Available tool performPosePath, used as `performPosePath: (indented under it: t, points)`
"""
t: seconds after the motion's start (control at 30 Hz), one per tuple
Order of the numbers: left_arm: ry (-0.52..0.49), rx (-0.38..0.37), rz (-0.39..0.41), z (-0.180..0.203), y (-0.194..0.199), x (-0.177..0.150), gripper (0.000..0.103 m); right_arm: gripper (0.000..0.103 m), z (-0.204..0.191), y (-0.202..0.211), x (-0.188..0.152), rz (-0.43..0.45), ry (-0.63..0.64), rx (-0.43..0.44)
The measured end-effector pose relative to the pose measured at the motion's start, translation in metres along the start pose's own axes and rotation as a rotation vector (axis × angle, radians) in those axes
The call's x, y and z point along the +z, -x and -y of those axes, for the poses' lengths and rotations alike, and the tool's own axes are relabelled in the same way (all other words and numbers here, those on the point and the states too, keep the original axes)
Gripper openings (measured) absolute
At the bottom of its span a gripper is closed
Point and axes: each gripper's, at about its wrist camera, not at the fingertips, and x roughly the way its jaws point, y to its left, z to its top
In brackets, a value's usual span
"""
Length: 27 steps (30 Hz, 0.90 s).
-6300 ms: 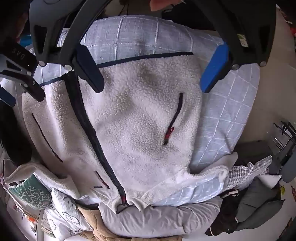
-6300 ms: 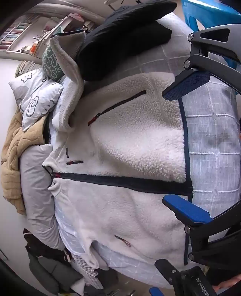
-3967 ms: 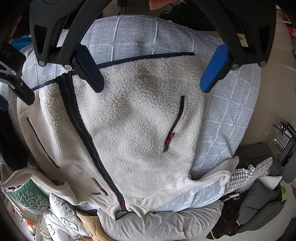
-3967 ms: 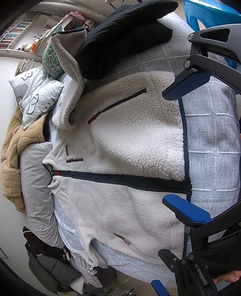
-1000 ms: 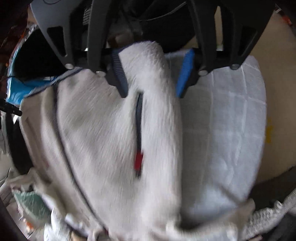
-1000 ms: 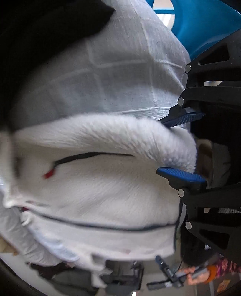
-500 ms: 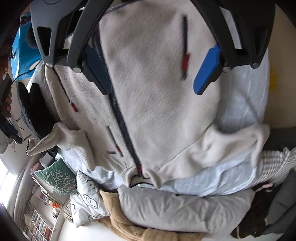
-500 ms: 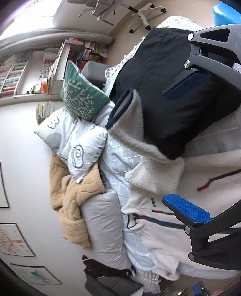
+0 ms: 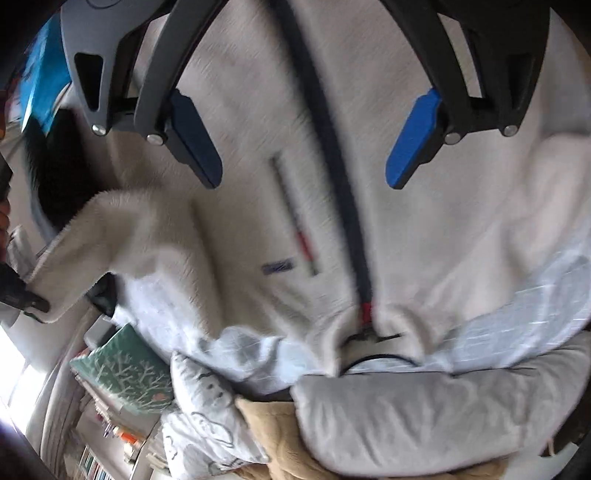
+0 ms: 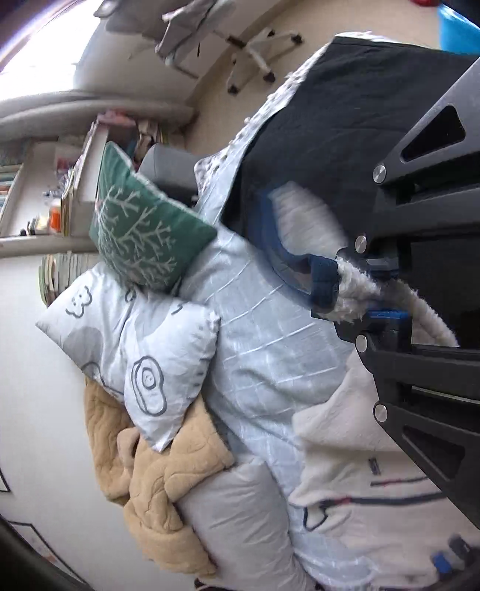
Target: Fold large clothes
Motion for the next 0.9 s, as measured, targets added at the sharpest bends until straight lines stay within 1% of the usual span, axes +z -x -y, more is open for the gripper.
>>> performPosePath:
  t: [0.03, 0.07, 0.1, 0.17, 0.23, 0.27, 0.33, 0.4, 0.47, 0.5, 0.57, 0.63, 0.67, 0.7, 0.73, 0.77, 0.8, 0.83, 0.87, 0.9]
  points:
    - [0.008, -0.039, 0.003, 0.005, -0.008, 0.006, 0.080, 0.011, 0.003, 0.007, 0.010, 0.028, 0.013, -0.001]
    - [0.017, -0.095, 0.002, 0.012, -0.020, 0.013, 0.072, 0.010, 0.005, 0.014, 0.020, 0.067, 0.030, -0.002]
    - [0.025, -0.126, -0.003, 0.019, -0.031, 0.019, 0.067, 0.010, 0.010, 0.029, 0.035, 0.132, 0.053, -0.007]
    - [0.039, -0.177, -0.011, 0.037, -0.055, 0.031, 0.045, 0.010, 0.021, 0.048, 0.055, 0.200, 0.062, -0.015]
    - [0.054, -0.225, -0.010, 0.055, -0.075, 0.041, 0.034, 0.010, 0.039, 0.065, 0.080, 0.275, 0.061, -0.044]
    - [0.058, -0.249, -0.005, 0.065, -0.085, 0.045, 0.031, 0.010, 0.046, 0.069, 0.088, 0.305, 0.061, -0.068]
    - [0.054, -0.290, 0.001, 0.087, -0.102, 0.050, 0.029, 0.010, 0.068, 0.072, 0.102, 0.353, 0.064, -0.133]
    - [0.036, -0.333, -0.014, 0.112, -0.123, 0.050, 0.029, 0.010, 0.094, 0.056, 0.110, 0.355, 0.063, -0.206]
    - [0.006, -0.365, -0.051, 0.138, -0.147, 0.046, 0.029, 0.010, 0.120, 0.029, 0.111, 0.322, 0.062, -0.281]
    - [-0.013, -0.360, -0.066, 0.150, -0.157, 0.043, 0.029, 0.010, 0.131, 0.019, 0.109, 0.302, 0.058, -0.305]
    - [-0.061, -0.306, -0.073, 0.168, -0.173, 0.033, 0.030, 0.010, 0.162, -0.018, 0.103, 0.227, 0.024, -0.356]
    - [-0.077, -0.290, 0.004, 0.171, -0.170, 0.026, 0.032, 0.011, 0.189, -0.052, 0.089, 0.151, -0.022, -0.379]
    - [-0.078, -0.293, 0.009, 0.170, -0.168, 0.025, 0.033, 0.012, 0.200, -0.070, 0.081, 0.115, -0.043, -0.386]
    - [-0.074, -0.299, 0.004, 0.167, -0.166, 0.025, 0.035, 0.015, 0.207, -0.081, 0.073, 0.089, -0.050, -0.403]
    - [-0.066, -0.293, -0.009, 0.164, -0.163, 0.026, 0.042, 0.017, 0.211, -0.091, 0.068, 0.066, -0.050, -0.416]
    - [-0.058, -0.273, -0.028, 0.160, -0.159, 0.027, 0.055, 0.022, 0.216, -0.098, 0.062, 0.041, -0.054, -0.417]
    - [-0.049, -0.237, -0.046, 0.155, -0.152, 0.028, 0.062, 0.026, 0.217, -0.100, 0.060, 0.029, -0.061, -0.416]
    - [-0.043, -0.212, -0.051, 0.149, -0.147, 0.029, 0.071, 0.031, 0.217, -0.099, 0.059, 0.026, -0.077, -0.403]
    - [-0.034, -0.191, -0.043, 0.140, -0.137, 0.029, 0.073, 0.046, 0.215, -0.095, 0.059, 0.035, -0.084, -0.383]
    - [-0.031, -0.180, -0.034, 0.131, -0.129, 0.029, 0.073, 0.063, 0.210, -0.082, 0.059, 0.064, -0.084, -0.355]
